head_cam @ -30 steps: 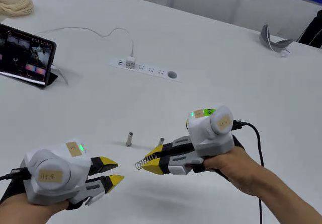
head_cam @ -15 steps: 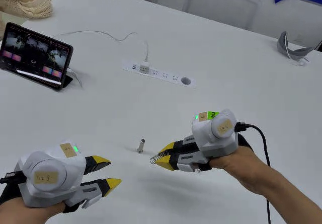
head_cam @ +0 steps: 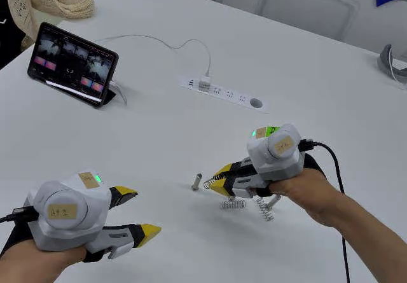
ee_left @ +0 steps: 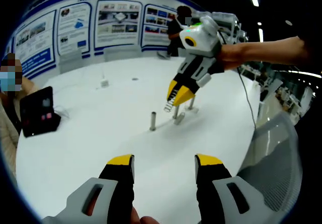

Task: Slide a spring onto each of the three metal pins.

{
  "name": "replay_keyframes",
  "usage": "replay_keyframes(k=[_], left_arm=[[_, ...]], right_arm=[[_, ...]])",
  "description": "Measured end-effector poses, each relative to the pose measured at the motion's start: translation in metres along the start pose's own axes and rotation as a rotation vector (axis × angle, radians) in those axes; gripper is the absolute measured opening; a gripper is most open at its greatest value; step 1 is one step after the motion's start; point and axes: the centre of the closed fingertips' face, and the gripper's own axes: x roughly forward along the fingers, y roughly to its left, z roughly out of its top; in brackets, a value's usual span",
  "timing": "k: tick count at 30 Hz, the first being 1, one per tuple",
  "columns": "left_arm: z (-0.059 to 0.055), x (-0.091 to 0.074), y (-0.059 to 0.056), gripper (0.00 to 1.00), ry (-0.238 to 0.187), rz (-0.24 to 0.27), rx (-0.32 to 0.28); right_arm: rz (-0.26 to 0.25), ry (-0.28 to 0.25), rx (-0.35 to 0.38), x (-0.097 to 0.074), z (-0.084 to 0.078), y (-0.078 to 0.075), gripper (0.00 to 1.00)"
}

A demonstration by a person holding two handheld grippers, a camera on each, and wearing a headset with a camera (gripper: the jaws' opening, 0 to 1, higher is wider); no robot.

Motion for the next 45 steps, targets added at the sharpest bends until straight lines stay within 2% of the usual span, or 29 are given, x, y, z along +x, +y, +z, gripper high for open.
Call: replay_keyframes(k=[12, 22, 28, 45], left_arm=[[-0.009, -0.006, 0.003, 0.62, 0.012, 0.006, -0.032], [-0.013, -0.008, 0.002, 0.63, 0.021, 0.007, -0.053], [-0.014, -0.008, 0.002, 0.63, 0.019, 0.008, -0.058], [-0.013, -0.007, -0.001, 0.63, 0.022, -0.005, -0.054]], right_arm=[[0.004, 0.032, -0.009, 0.012, 0.001, -0.018, 0.13], [0.014, 0.050, -0.019, 0.022, 0.002, -0.026, 0.13], [0.034, 0.070, -0.035, 0.029, 0.004, -0.024, 0.13], [0.066, 0.151, -0.143, 0.044, 0.000, -0.019, 0.13]])
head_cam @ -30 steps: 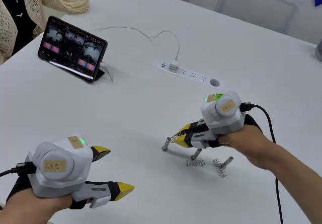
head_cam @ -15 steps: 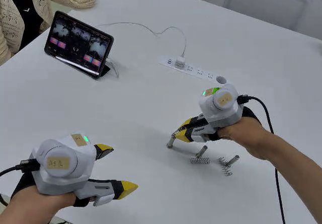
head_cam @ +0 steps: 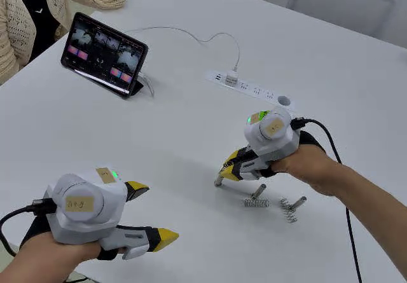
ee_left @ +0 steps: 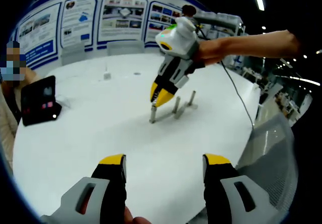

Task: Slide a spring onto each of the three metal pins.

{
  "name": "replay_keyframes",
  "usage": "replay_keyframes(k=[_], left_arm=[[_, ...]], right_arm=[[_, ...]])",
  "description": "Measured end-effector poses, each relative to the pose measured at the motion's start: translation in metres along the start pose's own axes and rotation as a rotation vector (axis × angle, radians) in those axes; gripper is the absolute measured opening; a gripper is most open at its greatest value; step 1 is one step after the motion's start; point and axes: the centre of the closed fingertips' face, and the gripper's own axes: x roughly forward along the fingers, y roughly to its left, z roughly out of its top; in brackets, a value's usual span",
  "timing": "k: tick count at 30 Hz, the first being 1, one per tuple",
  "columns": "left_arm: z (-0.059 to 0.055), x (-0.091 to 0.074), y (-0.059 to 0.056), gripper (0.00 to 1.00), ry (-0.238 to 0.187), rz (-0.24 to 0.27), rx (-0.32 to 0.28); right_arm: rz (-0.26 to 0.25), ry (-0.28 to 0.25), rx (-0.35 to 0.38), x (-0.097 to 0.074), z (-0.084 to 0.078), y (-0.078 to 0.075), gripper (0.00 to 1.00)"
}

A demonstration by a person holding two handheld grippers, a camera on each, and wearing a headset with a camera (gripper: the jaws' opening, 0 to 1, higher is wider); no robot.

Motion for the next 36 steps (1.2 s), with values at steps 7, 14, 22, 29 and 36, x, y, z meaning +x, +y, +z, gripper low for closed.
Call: replay_keyframes(k=[7, 14, 22, 29, 36], left_arm=[[0.000, -0.001, 0.002, 0.63, -0.002, 0.008, -0.003], [-0.001, -0.003, 0.005, 0.64, 0.001, 0.013, -0.007], [-0.003, -0.004, 0.005, 0.64, 0.003, 0.016, -0.016], [-0.004, -0.004, 0.006, 0.63, 0.008, 0.019, -0.017], [0.000, -0.003, 0.005, 0.63, 0.008, 0.016, -0.011]], right_arm=[[0.012, 0.022, -0.012, 0.009, -0.005, 0.001, 0.13], [0.021, 0.033, -0.011, 0.018, -0.007, 0.001, 0.13], [0.026, 0.054, -0.010, 0.030, -0.014, 0.002, 0.13], [0.031, 0.070, -0.008, 0.036, -0.021, 0.003, 0.13], [0.039, 0.083, 0.001, 0.040, -0.027, 0.004, 0.15]])
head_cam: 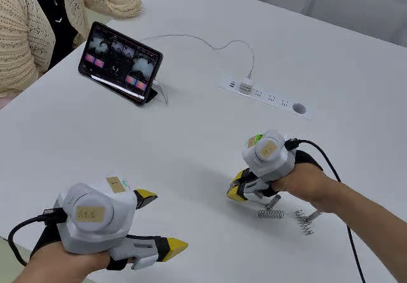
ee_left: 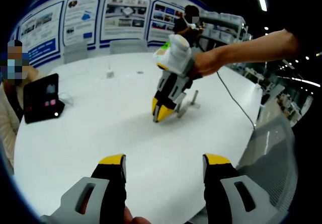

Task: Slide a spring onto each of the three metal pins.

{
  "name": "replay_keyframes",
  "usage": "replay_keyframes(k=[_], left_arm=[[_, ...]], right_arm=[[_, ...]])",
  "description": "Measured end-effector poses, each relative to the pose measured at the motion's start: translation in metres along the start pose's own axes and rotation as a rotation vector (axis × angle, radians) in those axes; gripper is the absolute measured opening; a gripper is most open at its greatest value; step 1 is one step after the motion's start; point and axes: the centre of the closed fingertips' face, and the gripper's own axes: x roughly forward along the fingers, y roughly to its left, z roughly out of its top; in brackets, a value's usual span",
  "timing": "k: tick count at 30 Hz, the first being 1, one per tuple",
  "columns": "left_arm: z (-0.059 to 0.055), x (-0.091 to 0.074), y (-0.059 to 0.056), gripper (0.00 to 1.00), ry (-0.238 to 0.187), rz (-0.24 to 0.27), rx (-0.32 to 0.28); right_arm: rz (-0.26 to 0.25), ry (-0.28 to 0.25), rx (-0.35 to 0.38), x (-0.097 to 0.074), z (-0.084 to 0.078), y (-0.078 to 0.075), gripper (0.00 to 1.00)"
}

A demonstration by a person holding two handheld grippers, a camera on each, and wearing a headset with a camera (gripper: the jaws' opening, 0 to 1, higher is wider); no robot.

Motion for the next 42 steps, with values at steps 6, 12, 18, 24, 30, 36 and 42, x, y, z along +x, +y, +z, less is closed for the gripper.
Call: replay_keyframes(k=[6, 12, 18, 24, 30, 36, 42], left_arm=[[0.004, 0.002, -0.002, 0.63, -0.009, -0.006, 0.004], [0.004, 0.002, -0.004, 0.63, -0.011, -0.009, 0.010], [0.005, 0.000, -0.006, 0.63, -0.016, -0.008, 0.013], [0.007, -0.002, -0.008, 0.63, -0.019, -0.012, 0.022], [0.010, -0.003, -0.009, 0.63, -0.025, -0.015, 0.033], [0.012, -0.005, -0.008, 0.63, -0.033, -0.012, 0.026], [0.013, -0.002, -0.012, 0.62, -0.030, -0.027, 0.029]], right_arm=[[0.007, 0.004, 0.008, -0.004, -0.003, 0.004, 0.29], [-0.009, 0.005, 0.019, -0.011, -0.006, 0.004, 0.43], [-0.030, -0.010, 0.047, -0.020, -0.007, 0.003, 0.46], [-0.045, -0.034, 0.072, -0.029, -0.004, 0.006, 0.46], [-0.069, -0.047, 0.083, -0.039, -0.005, 0.007, 0.46], [-0.111, -0.102, 0.128, -0.048, -0.005, 0.008, 0.46], [-0.134, -0.174, 0.221, -0.055, -0.007, 0.009, 0.46]])
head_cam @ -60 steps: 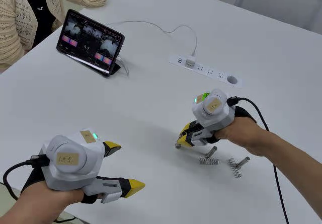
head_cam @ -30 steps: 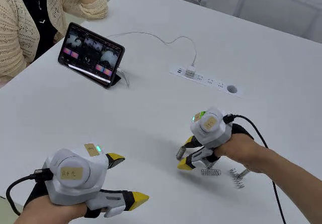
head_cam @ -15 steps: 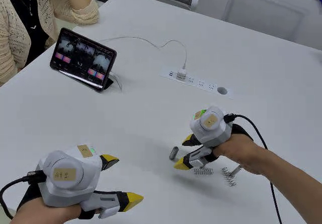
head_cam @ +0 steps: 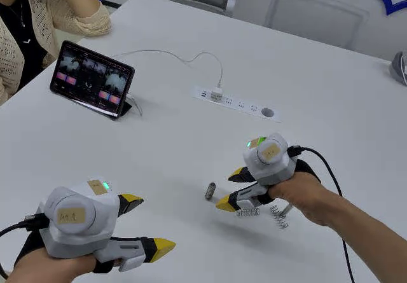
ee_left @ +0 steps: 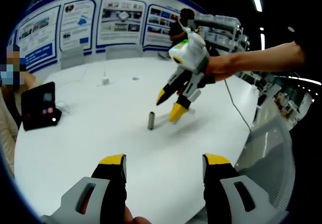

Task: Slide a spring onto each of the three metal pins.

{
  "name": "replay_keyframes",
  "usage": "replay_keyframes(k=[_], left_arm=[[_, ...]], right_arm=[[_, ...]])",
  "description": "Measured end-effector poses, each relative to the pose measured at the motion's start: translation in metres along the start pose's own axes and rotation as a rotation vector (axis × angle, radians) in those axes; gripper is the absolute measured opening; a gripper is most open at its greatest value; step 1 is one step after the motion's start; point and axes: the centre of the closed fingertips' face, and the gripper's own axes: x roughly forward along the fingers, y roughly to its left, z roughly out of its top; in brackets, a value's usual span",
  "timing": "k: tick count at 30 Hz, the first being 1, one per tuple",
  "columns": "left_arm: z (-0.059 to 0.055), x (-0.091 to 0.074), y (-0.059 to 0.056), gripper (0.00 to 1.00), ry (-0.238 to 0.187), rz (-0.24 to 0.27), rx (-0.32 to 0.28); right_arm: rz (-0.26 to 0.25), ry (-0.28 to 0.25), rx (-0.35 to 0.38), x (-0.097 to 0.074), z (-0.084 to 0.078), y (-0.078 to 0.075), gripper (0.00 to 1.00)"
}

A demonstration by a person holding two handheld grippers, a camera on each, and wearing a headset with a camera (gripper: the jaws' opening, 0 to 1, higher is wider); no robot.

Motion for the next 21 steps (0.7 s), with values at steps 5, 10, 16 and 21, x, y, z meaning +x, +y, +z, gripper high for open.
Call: replay_keyframes(k=[5, 10, 16, 21], left_arm=[[0.004, 0.000, -0.001, 0.62, -0.003, -0.003, 0.007], [0.008, 0.002, -0.001, 0.62, -0.002, -0.006, 0.017], [0.011, 0.006, -0.004, 0.63, -0.002, -0.018, 0.023], [0.013, 0.010, -0.008, 0.63, 0.004, -0.030, 0.033]], right_arm=[[-0.020, -0.084, 0.089, -0.009, 0.005, -0.003, 0.46], [-0.044, -0.146, 0.142, -0.020, 0.009, -0.008, 0.47], [-0.065, -0.195, 0.175, -0.033, 0.011, -0.009, 0.48], [-0.084, -0.203, 0.199, -0.040, 0.003, -0.010, 0.49]])
